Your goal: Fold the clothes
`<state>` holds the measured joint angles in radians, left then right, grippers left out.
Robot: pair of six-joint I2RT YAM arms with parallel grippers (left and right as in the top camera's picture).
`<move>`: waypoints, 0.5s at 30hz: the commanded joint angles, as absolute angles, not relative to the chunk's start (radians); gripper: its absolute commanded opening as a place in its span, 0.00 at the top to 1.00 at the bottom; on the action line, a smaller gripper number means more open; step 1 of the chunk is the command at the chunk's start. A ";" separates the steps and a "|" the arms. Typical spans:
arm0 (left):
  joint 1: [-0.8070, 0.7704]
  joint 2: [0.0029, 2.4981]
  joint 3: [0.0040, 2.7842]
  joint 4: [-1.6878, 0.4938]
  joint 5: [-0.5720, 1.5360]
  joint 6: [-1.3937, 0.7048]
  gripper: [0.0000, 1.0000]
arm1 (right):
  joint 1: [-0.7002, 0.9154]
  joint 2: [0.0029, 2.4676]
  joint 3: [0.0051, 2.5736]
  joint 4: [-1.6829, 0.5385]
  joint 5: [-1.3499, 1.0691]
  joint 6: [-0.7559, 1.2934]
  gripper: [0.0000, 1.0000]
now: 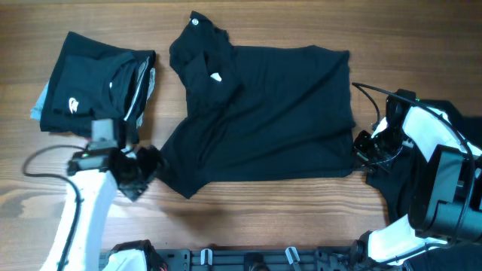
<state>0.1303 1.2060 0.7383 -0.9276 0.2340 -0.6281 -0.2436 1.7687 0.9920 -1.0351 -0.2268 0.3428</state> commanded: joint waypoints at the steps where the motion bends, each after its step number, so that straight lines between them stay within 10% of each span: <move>1: 0.166 1.229 0.751 -0.897 0.154 -0.532 0.18 | -0.248 1.751 1.007 -1.033 -0.209 0.334 0.91; 10: 0.166 1.517 0.750 -0.741 0.152 -0.527 0.21 | -0.248 1.751 1.007 -1.033 -0.210 0.334 0.91; 15: 0.166 1.594 0.750 -0.710 0.151 -0.527 0.54 | -0.248 1.751 1.007 -1.033 -0.210 0.334 0.91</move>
<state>0.1593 1.5635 0.7540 -0.7307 0.1524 -0.5388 -0.2436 1.7687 0.9920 -1.0351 -0.2268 0.3428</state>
